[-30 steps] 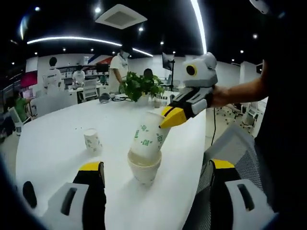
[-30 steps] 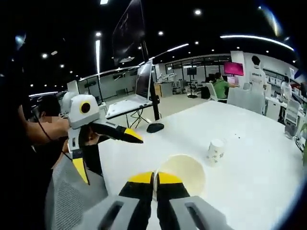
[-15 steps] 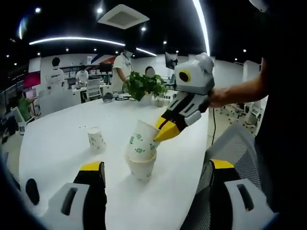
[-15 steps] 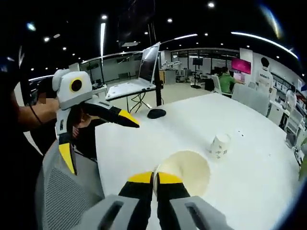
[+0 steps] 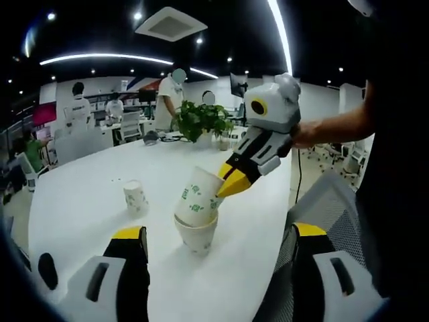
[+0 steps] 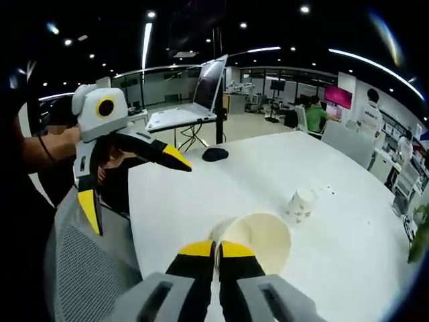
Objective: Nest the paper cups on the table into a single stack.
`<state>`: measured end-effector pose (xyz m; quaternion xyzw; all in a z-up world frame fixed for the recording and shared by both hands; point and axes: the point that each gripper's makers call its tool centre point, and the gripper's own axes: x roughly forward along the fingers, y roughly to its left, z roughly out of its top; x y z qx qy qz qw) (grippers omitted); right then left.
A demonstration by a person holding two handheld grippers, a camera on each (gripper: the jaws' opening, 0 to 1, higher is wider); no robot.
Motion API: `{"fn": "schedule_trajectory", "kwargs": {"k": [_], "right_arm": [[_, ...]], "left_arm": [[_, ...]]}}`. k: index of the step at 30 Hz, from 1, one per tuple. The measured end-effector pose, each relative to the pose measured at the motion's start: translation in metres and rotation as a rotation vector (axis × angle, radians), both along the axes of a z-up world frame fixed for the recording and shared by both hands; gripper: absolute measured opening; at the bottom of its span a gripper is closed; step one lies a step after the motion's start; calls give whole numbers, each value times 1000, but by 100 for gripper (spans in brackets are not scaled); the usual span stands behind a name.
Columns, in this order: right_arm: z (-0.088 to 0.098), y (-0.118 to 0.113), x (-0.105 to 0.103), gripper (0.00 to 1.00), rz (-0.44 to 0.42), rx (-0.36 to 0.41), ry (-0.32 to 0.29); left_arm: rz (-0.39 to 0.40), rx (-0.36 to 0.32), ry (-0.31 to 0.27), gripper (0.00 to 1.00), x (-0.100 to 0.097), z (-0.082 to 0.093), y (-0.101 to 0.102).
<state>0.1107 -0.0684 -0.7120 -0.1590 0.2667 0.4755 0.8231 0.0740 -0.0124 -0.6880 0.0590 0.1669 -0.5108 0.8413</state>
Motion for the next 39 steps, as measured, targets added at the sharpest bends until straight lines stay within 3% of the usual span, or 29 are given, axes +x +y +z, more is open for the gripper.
{"fn": "schedule_trajectory", "kwargs": {"k": [13, 25, 39], "right_arm": [[2, 4, 2, 0, 50, -32, -36], [-8, 19, 5, 0, 68, -9, 10], [-34, 35, 8, 3, 89, -12, 78]], "left_arm": [[-7, 19, -11, 87, 3, 1, 5], [-6, 28, -12, 86, 4, -2, 6], [30, 6, -24, 88, 9, 1, 10]]}}
